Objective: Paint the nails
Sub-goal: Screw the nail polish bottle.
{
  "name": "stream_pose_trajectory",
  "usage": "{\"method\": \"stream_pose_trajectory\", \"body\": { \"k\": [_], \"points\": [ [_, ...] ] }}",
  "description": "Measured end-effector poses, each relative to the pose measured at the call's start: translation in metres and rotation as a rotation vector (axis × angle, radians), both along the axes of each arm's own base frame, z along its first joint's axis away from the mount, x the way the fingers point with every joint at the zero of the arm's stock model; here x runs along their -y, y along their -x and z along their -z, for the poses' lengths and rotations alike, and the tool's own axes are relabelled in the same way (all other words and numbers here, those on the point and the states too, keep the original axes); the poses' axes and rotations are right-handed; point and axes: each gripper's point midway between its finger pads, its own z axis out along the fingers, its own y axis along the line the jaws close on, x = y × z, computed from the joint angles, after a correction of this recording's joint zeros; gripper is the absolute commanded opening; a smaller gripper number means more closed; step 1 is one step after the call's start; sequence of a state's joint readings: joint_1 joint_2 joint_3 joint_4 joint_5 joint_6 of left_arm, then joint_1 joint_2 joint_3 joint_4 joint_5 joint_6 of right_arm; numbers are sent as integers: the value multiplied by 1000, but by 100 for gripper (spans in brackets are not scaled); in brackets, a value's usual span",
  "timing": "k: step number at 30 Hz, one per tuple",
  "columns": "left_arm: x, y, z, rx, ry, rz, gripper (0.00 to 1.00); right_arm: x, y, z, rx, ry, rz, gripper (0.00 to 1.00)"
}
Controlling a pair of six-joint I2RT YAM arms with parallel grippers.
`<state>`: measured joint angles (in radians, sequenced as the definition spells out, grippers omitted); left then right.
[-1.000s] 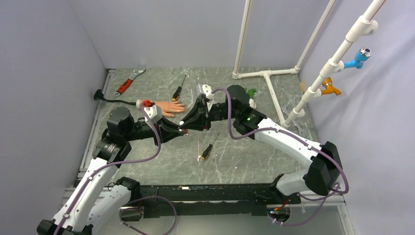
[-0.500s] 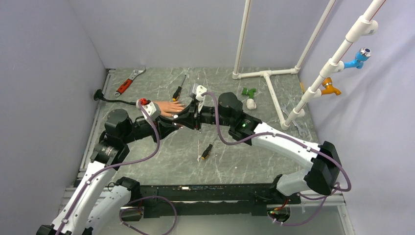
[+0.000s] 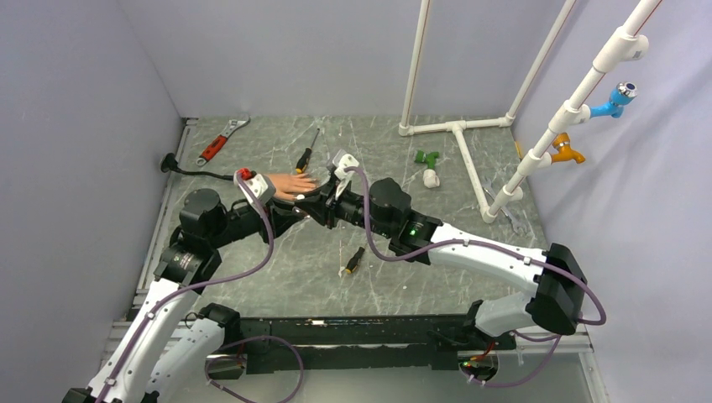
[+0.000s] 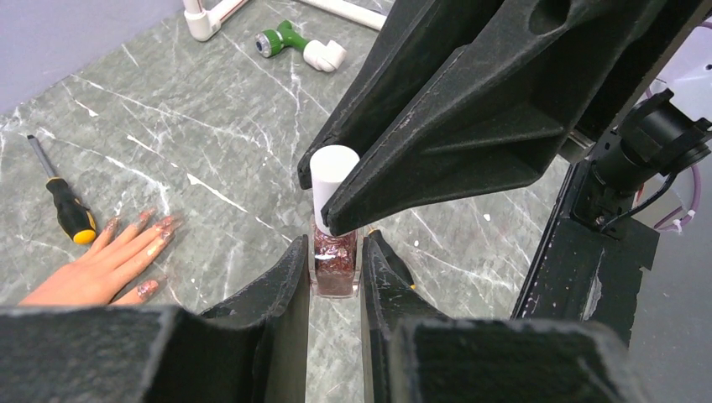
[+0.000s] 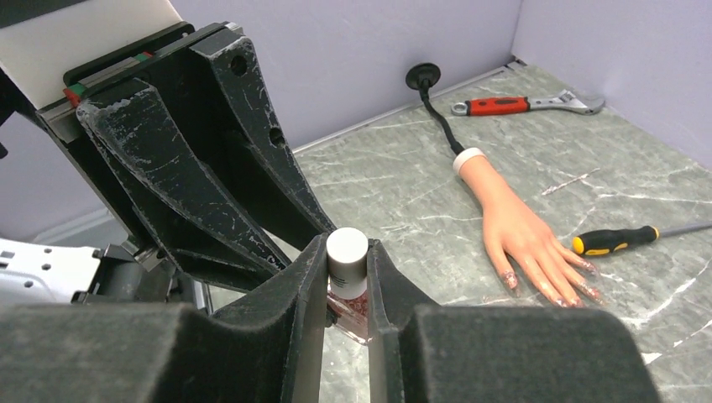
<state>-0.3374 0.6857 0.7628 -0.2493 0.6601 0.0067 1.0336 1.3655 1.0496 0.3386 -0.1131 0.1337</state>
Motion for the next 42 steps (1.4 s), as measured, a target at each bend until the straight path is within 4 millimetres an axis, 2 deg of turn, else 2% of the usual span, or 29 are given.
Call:
{"method": "stream_pose_trajectory", "body": {
  "k": [2, 5, 7, 9, 15, 21, 24, 29, 32, 36, 42],
  "points": [
    [0, 0, -1, 4, 1, 1, 0, 1, 1, -1, -6, -19, 15, 19],
    [1, 1, -2, 7, 3, 4, 0, 3, 2, -2, -8, -35, 30, 41],
    [-1, -1, -2, 11, 2, -7, 0, 4, 2, 0, -10, -35, 42, 52],
    [-2, -3, -5, 22, 5, -19, 0, 6, 1, 3, -12, -28, 52, 59],
    [-3, -4, -7, 34, 9, -25, 0, 11, 2, -2, 13, -29, 54, 71],
    [-2, -3, -8, 37, 11, -16, 0, 24, 17, -8, 94, 4, -25, 72],
    [1, 1, -9, 39, 16, 14, 0, 37, 17, -7, 126, 42, -114, 71],
    [15, 23, -20, 73, 50, 176, 0, 61, 11, 1, 103, 89, -261, 62],
    [24, 36, -23, 76, 71, 284, 0, 61, 27, -2, 98, 89, -365, 61],
    [30, 47, -24, 57, 88, 370, 0, 58, 50, -16, 108, 70, -507, 61],
    [32, 54, -24, 41, 96, 417, 0, 56, 64, -19, 95, 55, -601, 61]
  ]
}}
